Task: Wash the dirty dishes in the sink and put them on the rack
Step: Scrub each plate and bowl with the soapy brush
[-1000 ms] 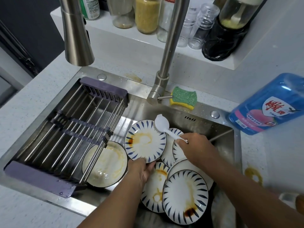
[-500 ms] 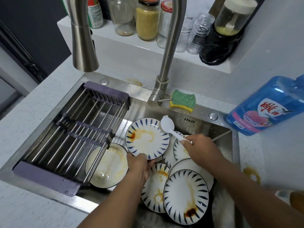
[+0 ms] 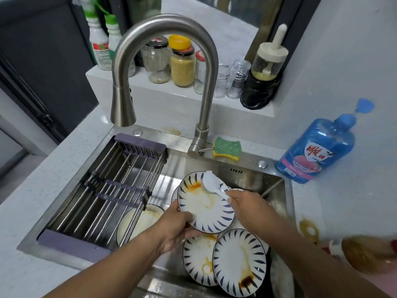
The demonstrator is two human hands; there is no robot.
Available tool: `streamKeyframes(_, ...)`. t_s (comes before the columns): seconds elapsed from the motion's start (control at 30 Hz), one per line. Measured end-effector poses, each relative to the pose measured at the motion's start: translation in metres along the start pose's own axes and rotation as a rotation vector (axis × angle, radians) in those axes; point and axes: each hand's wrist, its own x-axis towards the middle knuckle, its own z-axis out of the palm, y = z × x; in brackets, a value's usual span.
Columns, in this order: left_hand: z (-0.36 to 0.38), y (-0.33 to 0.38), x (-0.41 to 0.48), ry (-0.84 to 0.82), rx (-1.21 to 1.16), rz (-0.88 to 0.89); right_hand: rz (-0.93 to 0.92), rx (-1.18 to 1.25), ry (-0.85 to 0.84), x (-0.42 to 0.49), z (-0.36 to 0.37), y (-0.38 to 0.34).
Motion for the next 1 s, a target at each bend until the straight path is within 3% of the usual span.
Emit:
streamKeyframes(0.1,0.001,0.026,-0.015,-0.112,0.072,-0.051,-0.043,0.047,-0.001,-0.016,-0.028,-0.022)
streamKeyframes(0.3,-0.003,0.073,-0.036,-0.195,0.147,0.010,-0.133,-0.192,-0.036,-0.072,-0.065,-0.033)
streamKeyframes(0.43,-0.009,0.083,-0.054,-0.236,0.203,0.046,-0.057,-0.292,0.062,-0.098,-0.073,-0.022)
streamKeyframes(0.57,-0.013,0.079,-0.082,-0.361,0.280,0.030,0.011,-0.178,0.159,-0.109,-0.085,-0.036)
streamKeyframes(0.8,-0.038,0.083,-0.094,-0.450,0.273,0.064,-0.110,-0.242,0.061,-0.154,-0.063,-0.078)
streamKeyframes(0.9,-0.050,0.088,-0.099,-0.453,0.276,0.081,-0.033,-0.310,0.059,-0.167,-0.060,-0.057)
streamKeyframes(1.0,-0.049,0.086,-0.107,-0.496,0.320,0.064,0.063,-0.276,0.179,-0.160,-0.068,-0.054)
